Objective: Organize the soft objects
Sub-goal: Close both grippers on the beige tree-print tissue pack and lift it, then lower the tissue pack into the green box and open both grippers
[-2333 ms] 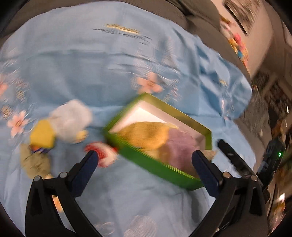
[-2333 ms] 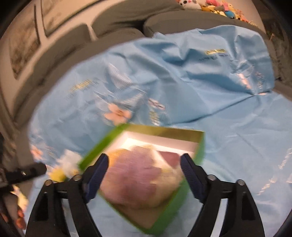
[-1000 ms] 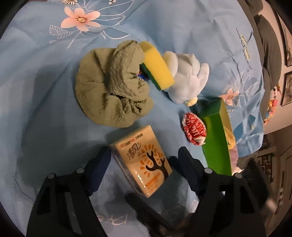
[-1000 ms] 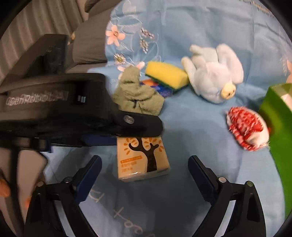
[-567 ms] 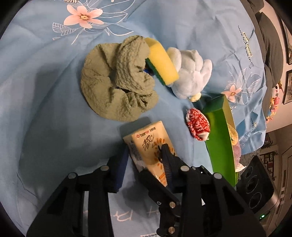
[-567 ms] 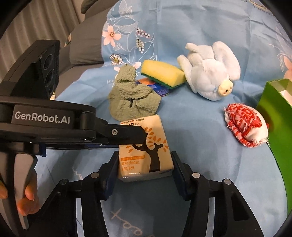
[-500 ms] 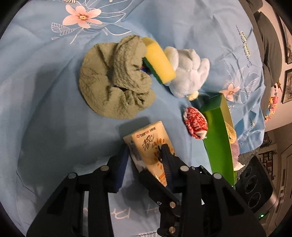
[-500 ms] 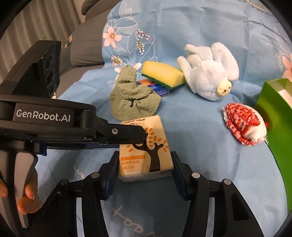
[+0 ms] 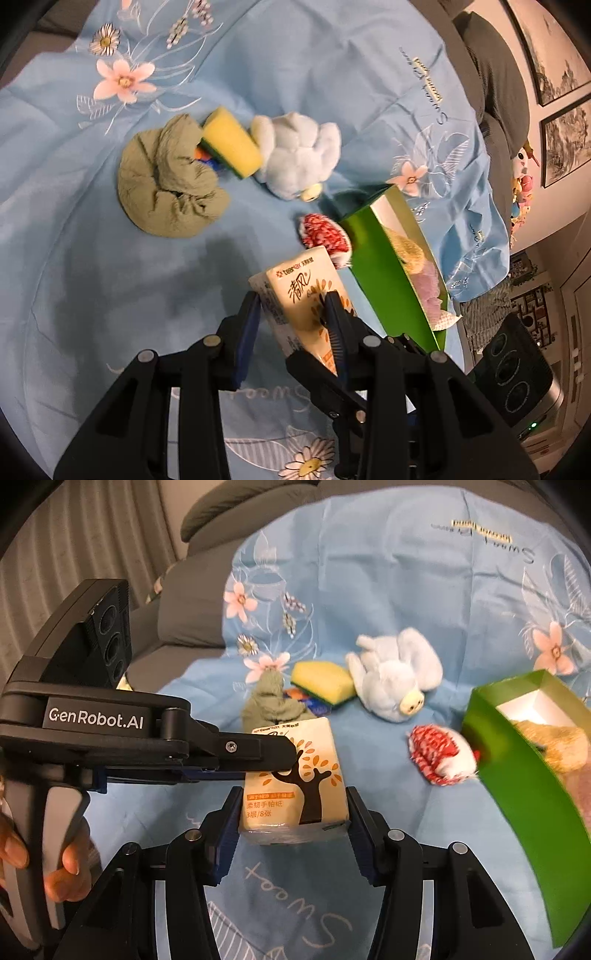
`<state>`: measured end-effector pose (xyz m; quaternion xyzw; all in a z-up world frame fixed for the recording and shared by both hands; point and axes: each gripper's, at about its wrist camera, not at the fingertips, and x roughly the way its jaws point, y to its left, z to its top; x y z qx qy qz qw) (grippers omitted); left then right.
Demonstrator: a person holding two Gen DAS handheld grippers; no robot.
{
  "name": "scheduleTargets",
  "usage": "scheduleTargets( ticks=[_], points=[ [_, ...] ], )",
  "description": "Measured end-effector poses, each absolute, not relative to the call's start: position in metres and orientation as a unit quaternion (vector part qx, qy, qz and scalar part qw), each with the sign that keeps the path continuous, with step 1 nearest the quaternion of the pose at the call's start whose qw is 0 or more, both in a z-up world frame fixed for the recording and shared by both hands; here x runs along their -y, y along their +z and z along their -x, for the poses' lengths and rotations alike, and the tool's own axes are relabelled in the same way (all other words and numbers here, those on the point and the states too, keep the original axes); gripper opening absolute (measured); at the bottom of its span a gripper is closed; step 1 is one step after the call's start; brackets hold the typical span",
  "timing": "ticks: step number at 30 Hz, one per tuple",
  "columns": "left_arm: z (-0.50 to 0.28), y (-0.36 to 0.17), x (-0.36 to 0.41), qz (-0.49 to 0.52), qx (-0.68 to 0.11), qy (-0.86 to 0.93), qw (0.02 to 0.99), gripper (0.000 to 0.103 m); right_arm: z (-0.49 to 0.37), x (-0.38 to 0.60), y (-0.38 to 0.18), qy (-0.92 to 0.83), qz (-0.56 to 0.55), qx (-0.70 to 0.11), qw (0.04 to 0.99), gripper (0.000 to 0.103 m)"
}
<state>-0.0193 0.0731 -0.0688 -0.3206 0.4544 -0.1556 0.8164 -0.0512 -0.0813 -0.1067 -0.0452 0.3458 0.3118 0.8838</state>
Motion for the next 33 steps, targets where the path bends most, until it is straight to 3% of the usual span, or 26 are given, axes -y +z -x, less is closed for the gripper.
scheduleTargets(
  ticks=[11, 18, 33],
  points=[
    [0.016, -0.024, -0.022, 0.271, -0.438, -0.169, 0.84, 0.034, 0.049, 0.133, -0.077, 0.3, 0.015, -0.304, 0.904, 0.055],
    [-0.008, 0.008, 0.05, 0.21, -0.434, -0.209, 0.851, 0.034, 0.047, 0.191, -0.057, 0.246, -0.029, -0.274, 0.929, 0.055],
    [-0.076, 0.008, 0.206, 0.116, -0.463, -0.278, 0.833, 0.037, 0.012, 0.316, -0.061, 0.113, -0.103, -0.277, 0.949, 0.055]
  ],
)
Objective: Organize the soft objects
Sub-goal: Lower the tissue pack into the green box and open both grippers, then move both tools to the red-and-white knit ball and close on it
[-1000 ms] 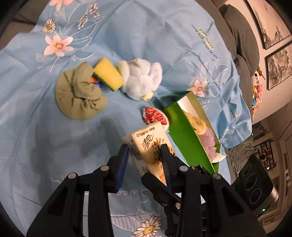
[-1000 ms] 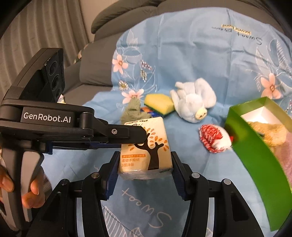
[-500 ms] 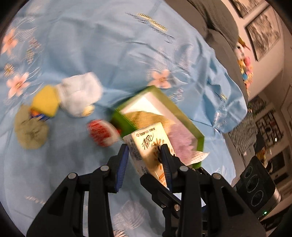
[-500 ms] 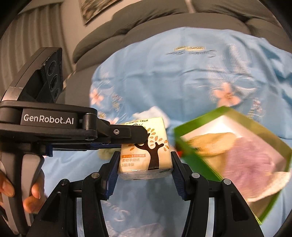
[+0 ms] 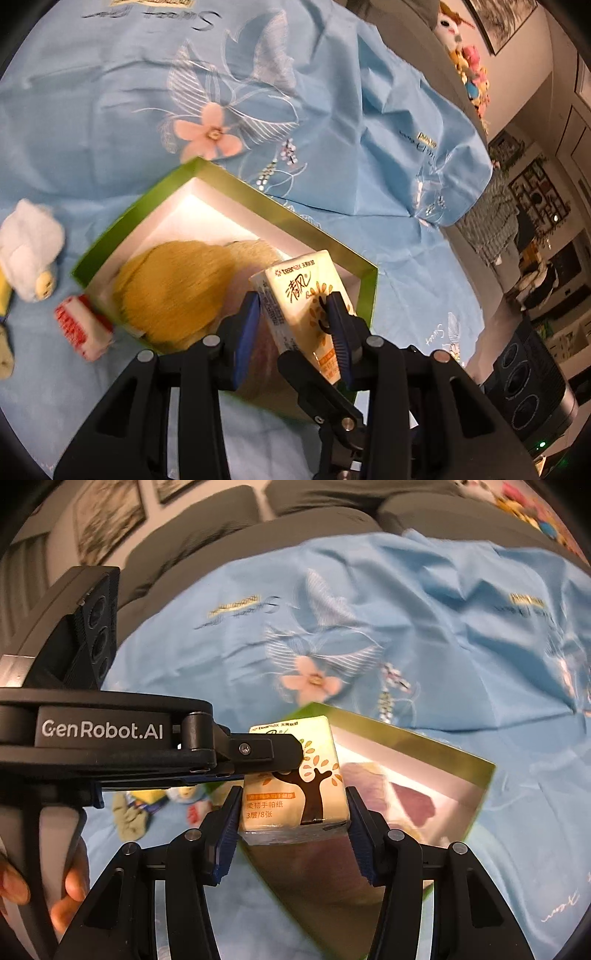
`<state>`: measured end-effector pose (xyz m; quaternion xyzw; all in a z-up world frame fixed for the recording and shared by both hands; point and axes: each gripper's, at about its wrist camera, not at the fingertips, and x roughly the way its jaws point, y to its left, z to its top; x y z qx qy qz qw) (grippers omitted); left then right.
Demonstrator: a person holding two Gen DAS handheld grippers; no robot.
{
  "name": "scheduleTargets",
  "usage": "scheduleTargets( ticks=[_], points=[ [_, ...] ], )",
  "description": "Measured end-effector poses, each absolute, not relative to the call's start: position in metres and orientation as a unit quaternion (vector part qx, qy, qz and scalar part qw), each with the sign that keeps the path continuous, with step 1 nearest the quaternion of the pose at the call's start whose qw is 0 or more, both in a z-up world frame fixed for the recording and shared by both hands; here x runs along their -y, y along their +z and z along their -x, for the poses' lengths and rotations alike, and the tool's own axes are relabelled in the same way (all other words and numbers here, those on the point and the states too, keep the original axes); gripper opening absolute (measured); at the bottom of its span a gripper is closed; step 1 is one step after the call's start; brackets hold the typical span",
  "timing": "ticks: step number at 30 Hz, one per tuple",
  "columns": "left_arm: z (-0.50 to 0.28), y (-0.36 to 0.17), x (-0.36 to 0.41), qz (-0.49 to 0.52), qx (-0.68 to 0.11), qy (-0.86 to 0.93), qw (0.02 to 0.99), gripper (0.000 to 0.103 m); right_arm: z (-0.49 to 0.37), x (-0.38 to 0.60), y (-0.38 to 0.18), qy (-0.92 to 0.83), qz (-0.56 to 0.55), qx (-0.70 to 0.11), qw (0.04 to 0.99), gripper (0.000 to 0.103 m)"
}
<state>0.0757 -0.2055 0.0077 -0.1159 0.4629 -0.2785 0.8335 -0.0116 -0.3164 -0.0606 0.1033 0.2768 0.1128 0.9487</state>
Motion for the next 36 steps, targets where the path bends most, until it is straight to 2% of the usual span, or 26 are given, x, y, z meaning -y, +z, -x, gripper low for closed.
scheduleTargets(
  ticks=[2, 3, 4, 5, 6, 7, 8, 10, 20, 22, 23, 28, 36],
  points=[
    [-0.084, 0.002, 0.216, 0.112, -0.466, -0.279, 0.832, 0.041, 0.006, 0.32, -0.064, 0.1, -0.101, -0.284, 0.948, 0.055],
    [-0.087, -0.003, 0.219, 0.115, -0.469, -0.278, 0.83, 0.049, 0.002, 0.322, -0.067, 0.092, -0.098, -0.288, 0.948, 0.055],
    [-0.091, -0.007, 0.221, 0.12, -0.472, -0.278, 0.828, 0.064, -0.001, 0.322, -0.069, 0.085, -0.095, -0.289, 0.949, 0.056],
    [-0.093, -0.01, 0.223, 0.122, -0.475, -0.279, 0.826, 0.074, -0.002, 0.321, -0.071, 0.078, -0.09, -0.291, 0.949, 0.057],
    [-0.095, -0.015, 0.224, 0.122, -0.479, -0.276, 0.825, 0.086, -0.004, 0.32, -0.072, 0.065, -0.08, -0.295, 0.95, 0.063],
    [-0.096, -0.018, 0.225, 0.12, -0.48, -0.272, 0.825, 0.088, -0.004, 0.319, -0.073, 0.054, -0.073, -0.297, 0.95, 0.07],
    [-0.095, -0.019, 0.224, 0.119, -0.48, -0.273, 0.825, 0.089, -0.005, 0.318, -0.073, 0.044, -0.066, -0.299, 0.951, 0.071],
    [-0.094, -0.019, 0.221, 0.123, -0.478, -0.286, 0.821, 0.099, -0.004, 0.318, -0.072, 0.037, -0.058, -0.299, 0.952, 0.073],
    [-0.057, 0.035, 0.148, 0.127, -0.389, -0.274, 0.87, 0.102, 0.027, 0.329, -0.047, 0.015, -0.062, -0.251, 0.966, 0.078],
    [-0.048, 0.037, 0.122, 0.145, -0.376, -0.263, 0.876, 0.102, 0.036, 0.326, -0.04, 0.035, -0.069, -0.23, 0.97, 0.089],
    [-0.046, 0.036, 0.113, 0.153, -0.375, -0.258, 0.877, 0.102, 0.039, 0.323, -0.037, 0.047, -0.07, -0.221, 0.972, 0.091],
    [-0.032, 0.015, 0.053, 0.201, -0.388, -0.209, 0.875, 0.102, 0.048, 0.296, -0.03, 0.128, -0.051, -0.204, 0.969, 0.092],
    [-0.016, -0.047, -0.004, 0.27, -0.434, -0.182, 0.84, 0.102, 0.045, 0.221, -0.055, 0.246, 0.017, -0.255, 0.935, 0.092]
  ],
)
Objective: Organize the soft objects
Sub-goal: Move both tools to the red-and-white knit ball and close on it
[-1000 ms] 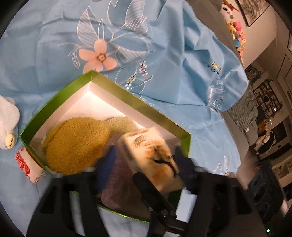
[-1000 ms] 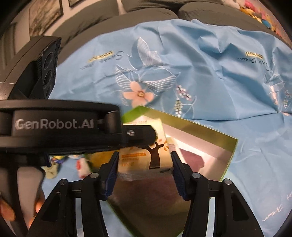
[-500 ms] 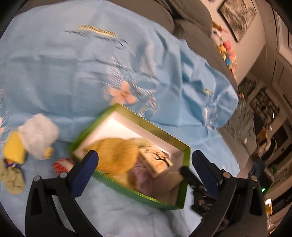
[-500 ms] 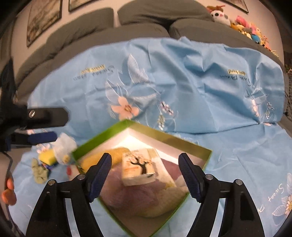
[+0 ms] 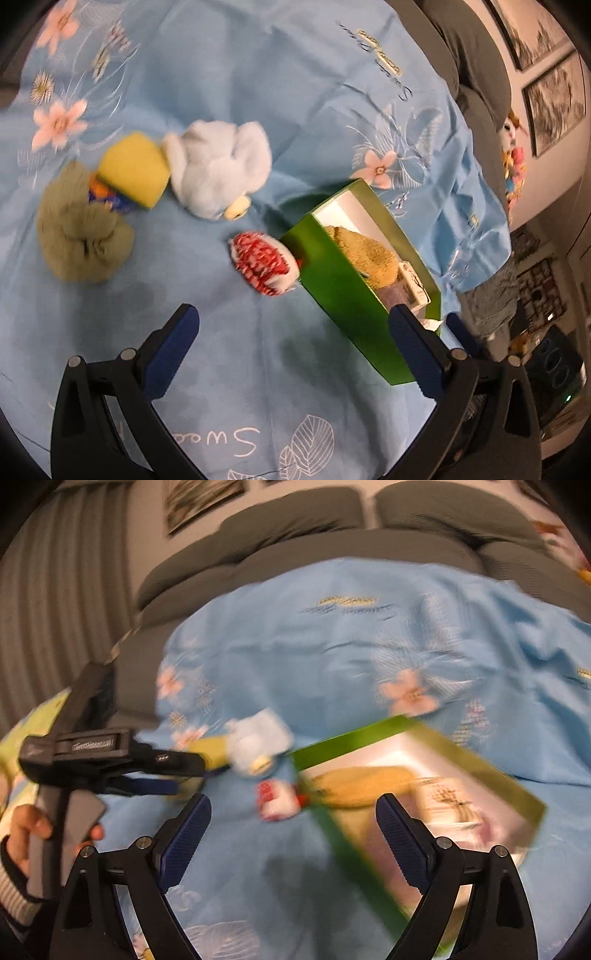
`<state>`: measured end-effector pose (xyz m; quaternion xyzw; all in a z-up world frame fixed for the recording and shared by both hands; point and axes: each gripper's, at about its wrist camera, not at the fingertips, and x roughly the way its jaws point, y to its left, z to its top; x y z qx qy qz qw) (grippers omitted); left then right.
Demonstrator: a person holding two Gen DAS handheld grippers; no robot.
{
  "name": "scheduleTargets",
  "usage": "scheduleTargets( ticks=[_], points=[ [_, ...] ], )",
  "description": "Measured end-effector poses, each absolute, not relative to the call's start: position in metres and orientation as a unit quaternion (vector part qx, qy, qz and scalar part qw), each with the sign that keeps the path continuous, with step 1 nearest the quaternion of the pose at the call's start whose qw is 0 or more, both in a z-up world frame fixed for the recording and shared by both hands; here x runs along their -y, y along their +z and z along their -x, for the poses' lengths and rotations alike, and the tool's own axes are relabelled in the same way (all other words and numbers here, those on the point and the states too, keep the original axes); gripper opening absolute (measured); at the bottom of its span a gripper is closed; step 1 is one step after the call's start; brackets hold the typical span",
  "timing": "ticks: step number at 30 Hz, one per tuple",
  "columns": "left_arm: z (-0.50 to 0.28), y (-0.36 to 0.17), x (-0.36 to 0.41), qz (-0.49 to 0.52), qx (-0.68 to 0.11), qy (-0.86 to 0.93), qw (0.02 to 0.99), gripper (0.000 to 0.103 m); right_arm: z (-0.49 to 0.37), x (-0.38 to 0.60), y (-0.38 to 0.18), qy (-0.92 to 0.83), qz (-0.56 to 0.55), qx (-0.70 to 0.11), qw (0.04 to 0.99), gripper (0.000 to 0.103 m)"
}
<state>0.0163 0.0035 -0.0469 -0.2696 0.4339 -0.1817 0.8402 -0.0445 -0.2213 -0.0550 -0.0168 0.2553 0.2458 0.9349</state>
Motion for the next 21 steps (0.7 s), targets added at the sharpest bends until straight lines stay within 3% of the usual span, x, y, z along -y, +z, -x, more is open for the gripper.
scheduleTargets(
  ticks=[6, 11, 21],
  points=[
    [-0.013, -0.059, -0.029, 0.3, -0.421, -0.168, 0.839, 0.102, 0.03, 0.164, -0.095, 0.255, 0.058, -0.318, 0.911, 0.092],
    [-0.013, -0.059, -0.043, 0.275, -0.42, -0.15, 0.852, 0.102, 0.0, 0.15, -0.12, 0.222, 0.028, -0.357, 0.907, 0.092],
    [-0.025, -0.067, -0.069, 0.314, -0.415, -0.151, 0.84, 0.102, -0.057, 0.113, -0.144, 0.162, 0.067, -0.389, 0.904, 0.079]
  ],
)
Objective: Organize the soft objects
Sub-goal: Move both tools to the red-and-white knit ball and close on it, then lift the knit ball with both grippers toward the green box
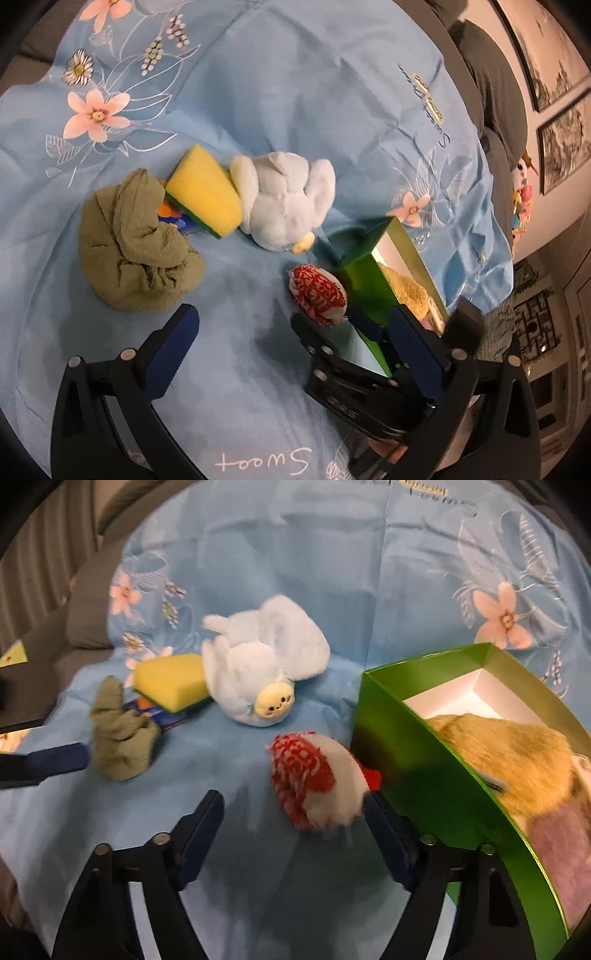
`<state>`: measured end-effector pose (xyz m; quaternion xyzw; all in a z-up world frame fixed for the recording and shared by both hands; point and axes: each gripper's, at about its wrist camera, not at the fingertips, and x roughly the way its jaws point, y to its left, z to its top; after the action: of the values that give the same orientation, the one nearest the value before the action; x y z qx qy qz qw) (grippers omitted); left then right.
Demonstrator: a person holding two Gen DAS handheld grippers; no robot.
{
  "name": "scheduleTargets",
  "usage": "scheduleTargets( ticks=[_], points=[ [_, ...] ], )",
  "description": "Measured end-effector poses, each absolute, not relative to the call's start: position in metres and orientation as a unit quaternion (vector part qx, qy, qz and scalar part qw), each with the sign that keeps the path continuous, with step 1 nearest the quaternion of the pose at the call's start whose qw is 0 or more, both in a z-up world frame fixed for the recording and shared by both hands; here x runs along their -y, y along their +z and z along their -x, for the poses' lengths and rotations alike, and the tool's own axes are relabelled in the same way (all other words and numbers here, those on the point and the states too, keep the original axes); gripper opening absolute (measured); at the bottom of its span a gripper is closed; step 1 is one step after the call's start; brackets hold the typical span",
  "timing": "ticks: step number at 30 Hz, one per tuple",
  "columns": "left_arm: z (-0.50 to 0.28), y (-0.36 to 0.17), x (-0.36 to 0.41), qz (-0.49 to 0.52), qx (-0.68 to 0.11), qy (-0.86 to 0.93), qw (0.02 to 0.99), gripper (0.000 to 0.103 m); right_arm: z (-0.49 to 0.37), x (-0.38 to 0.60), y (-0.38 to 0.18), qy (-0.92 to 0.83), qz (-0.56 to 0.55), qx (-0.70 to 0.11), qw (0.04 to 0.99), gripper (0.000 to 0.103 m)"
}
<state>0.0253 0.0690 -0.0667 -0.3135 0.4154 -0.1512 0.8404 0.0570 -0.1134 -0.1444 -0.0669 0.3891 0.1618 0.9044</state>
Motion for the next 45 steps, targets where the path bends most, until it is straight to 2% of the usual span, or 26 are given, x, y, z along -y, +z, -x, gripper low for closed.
scheduleTargets(
  ticks=[2, 3, 4, 5, 7, 14, 20, 25, 28, 35, 40, 45],
  points=[
    [-0.029, -0.068, -0.071, 0.326, -0.415, -0.154, 0.835, 0.102, -0.066, 0.106, -0.15, 0.145, 0.089, -0.402, 0.9, 0.074],
    [-0.03, -0.069, -0.071, 0.33, -0.416, -0.154, 0.833, 0.102, -0.071, 0.104, -0.152, 0.137, 0.099, -0.407, 0.897, 0.063],
    [-0.031, -0.07, -0.071, 0.331, -0.417, -0.154, 0.832, 0.102, -0.074, 0.106, -0.153, 0.127, 0.104, -0.412, 0.896, 0.047],
    [-0.031, -0.071, -0.07, 0.331, -0.42, -0.157, 0.831, 0.102, -0.076, 0.109, -0.152, 0.12, 0.104, -0.412, 0.897, 0.04],
    [-0.033, -0.072, -0.068, 0.329, -0.424, -0.157, 0.829, 0.102, -0.074, 0.124, -0.149, 0.133, 0.075, -0.414, 0.897, 0.035],
    [-0.037, -0.088, -0.044, 0.346, -0.459, -0.215, 0.789, 0.102, -0.025, 0.156, -0.143, 0.196, 0.026, -0.416, 0.888, 0.035],
    [-0.033, -0.098, 0.004, 0.298, -0.51, -0.255, 0.765, 0.099, 0.012, 0.171, -0.143, 0.204, 0.0, -0.417, 0.886, 0.036],
    [-0.032, -0.113, 0.023, 0.29, -0.535, -0.251, 0.753, 0.062, 0.019, 0.169, -0.15, 0.205, 0.002, -0.421, 0.884, 0.036],
    [-0.033, -0.116, 0.024, 0.298, -0.535, -0.247, 0.751, 0.046, 0.017, 0.173, -0.153, 0.212, -0.009, -0.423, 0.881, 0.036],
    [-0.031, -0.116, 0.028, 0.31, -0.529, -0.253, 0.748, 0.038, 0.019, 0.175, -0.153, 0.219, -0.01, -0.422, 0.88, 0.036],
    [-0.022, -0.103, 0.032, 0.301, -0.51, -0.26, 0.763, 0.037, 0.023, 0.18, -0.144, 0.225, -0.016, -0.41, 0.884, 0.036],
    [-0.009, -0.068, 0.045, 0.272, -0.463, -0.284, 0.794, 0.037, 0.039, 0.19, -0.117, 0.232, -0.011, -0.358, 0.905, 0.036]
  ],
)
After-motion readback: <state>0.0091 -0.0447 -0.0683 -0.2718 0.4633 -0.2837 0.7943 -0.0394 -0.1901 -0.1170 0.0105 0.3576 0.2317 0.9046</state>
